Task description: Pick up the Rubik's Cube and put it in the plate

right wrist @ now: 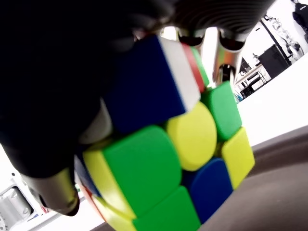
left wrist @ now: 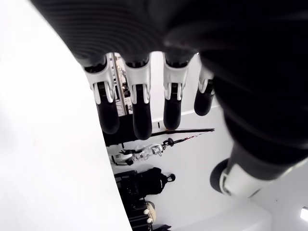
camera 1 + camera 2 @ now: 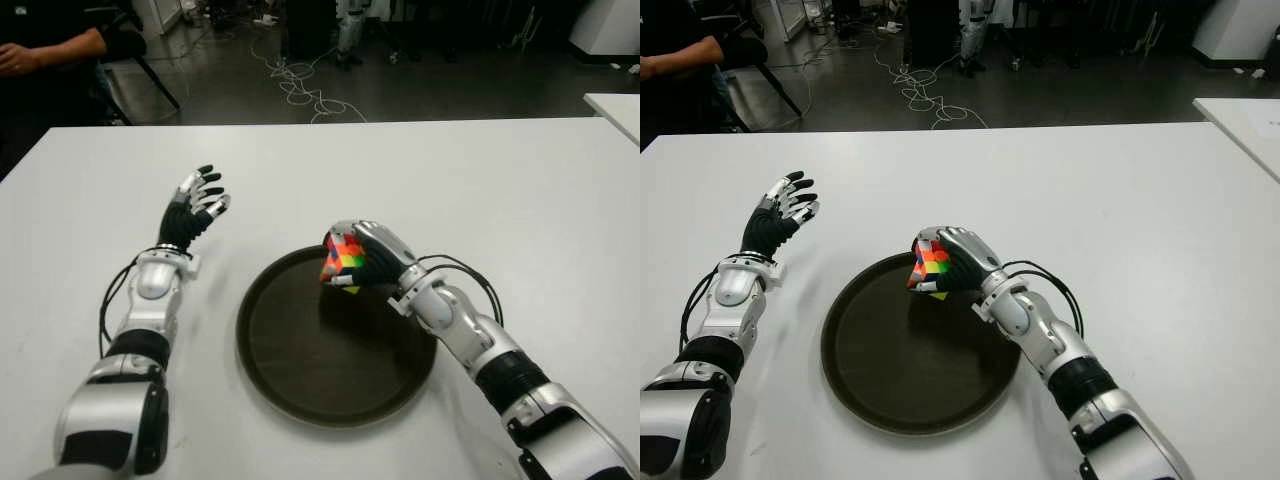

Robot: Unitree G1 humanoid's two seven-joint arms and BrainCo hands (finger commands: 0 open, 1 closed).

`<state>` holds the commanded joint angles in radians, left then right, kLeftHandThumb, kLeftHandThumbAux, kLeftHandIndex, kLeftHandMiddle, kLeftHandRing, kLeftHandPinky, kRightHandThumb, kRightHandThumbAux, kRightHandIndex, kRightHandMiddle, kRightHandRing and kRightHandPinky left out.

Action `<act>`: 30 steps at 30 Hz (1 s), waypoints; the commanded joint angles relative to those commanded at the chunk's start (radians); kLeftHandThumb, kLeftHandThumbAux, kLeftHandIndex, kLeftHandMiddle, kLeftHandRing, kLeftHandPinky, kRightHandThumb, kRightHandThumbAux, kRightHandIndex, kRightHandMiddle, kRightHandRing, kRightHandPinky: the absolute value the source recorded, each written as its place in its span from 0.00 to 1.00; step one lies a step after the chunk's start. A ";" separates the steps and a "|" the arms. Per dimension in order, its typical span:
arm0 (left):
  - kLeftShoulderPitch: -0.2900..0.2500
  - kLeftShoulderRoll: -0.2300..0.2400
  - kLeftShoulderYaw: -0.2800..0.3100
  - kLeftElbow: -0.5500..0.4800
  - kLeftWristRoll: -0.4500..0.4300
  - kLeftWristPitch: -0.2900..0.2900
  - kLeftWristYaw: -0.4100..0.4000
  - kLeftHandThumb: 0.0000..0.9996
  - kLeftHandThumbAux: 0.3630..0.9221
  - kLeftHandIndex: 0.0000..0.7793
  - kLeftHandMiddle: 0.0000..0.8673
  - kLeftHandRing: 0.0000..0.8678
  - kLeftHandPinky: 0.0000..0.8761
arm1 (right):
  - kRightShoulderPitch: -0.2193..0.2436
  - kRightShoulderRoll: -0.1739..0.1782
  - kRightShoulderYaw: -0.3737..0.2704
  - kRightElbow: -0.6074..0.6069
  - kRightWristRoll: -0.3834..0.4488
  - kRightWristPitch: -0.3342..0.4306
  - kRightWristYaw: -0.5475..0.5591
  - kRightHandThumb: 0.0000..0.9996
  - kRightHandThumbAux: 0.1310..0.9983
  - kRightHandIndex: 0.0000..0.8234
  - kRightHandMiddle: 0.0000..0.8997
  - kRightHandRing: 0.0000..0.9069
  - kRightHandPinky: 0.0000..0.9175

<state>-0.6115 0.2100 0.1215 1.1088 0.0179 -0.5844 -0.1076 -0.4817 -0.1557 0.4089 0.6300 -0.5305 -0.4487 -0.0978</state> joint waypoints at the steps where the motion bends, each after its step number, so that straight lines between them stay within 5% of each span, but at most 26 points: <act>1: 0.000 0.000 0.000 0.000 -0.001 0.000 0.000 0.22 0.59 0.15 0.21 0.21 0.23 | 0.001 0.001 0.000 -0.001 0.001 0.002 0.004 0.69 0.70 0.51 0.59 0.60 0.62; 21: 0.002 -0.004 0.005 -0.011 -0.008 0.000 -0.009 0.24 0.61 0.15 0.20 0.21 0.24 | 0.009 0.004 0.001 -0.024 0.003 0.041 0.061 0.69 0.70 0.51 0.56 0.58 0.60; 30: 0.002 -0.002 0.000 -0.010 0.001 0.002 -0.003 0.22 0.61 0.15 0.20 0.21 0.24 | 0.009 0.010 -0.001 -0.004 0.001 0.010 0.028 0.69 0.70 0.50 0.46 0.46 0.49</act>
<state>-0.6095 0.2075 0.1214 1.0988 0.0189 -0.5828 -0.1102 -0.4724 -0.1459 0.4081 0.6258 -0.5295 -0.4388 -0.0703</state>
